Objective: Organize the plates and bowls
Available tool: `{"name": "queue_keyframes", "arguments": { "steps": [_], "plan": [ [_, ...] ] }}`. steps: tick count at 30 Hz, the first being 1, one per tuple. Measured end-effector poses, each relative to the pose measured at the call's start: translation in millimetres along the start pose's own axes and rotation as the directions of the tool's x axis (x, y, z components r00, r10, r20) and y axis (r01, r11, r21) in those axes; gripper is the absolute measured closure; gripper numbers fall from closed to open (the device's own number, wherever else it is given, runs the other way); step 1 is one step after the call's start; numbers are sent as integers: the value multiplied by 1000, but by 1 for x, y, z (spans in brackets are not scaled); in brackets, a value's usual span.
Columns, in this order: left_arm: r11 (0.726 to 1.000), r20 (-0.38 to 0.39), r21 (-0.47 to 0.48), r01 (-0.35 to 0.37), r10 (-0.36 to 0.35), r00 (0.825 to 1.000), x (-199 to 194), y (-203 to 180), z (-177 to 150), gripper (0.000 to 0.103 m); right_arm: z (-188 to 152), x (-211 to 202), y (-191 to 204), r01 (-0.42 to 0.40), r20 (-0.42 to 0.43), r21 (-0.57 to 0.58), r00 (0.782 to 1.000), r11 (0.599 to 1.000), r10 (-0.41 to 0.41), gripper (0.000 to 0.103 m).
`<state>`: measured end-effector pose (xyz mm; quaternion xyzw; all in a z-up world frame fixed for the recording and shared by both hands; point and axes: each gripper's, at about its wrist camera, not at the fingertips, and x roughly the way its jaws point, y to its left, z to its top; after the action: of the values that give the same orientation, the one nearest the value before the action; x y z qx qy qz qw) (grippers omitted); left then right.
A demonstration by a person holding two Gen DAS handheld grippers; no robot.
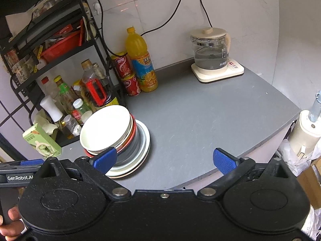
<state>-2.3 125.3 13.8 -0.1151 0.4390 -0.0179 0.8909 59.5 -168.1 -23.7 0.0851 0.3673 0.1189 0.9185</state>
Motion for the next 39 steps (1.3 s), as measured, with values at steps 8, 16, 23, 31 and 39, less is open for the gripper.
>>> {"name": "queue_keyframes", "arguments": {
  "steps": [8, 16, 23, 31, 39],
  "plan": [
    [1000, 7, -6, -18, 18, 1000, -11, 3, -5, 1, -6, -7, 5, -17, -10, -20, 1000, 1000, 17, 0],
    [999, 11, -15, -33, 33, 999, -20, 8, -8, 1, -12, -11, 9, -34, -19, -37, 999, 999, 34, 0],
    [999, 9, -18, -37, 37, 999, -19, 9, -10, 1, -14, -11, 9, -40, -31, -42, 999, 998, 38, 0],
    [999, 11, -15, -31, 31, 999, -18, 10, -10, 1, -14, -11, 10, -67, -40, -41, 997, 997, 65, 0],
    [1000, 9, -7, -27, 27, 1000, -16, 7, -9, 1, -15, -10, 7, -59, -38, -29, 998, 998, 58, 0]
  ]
}}
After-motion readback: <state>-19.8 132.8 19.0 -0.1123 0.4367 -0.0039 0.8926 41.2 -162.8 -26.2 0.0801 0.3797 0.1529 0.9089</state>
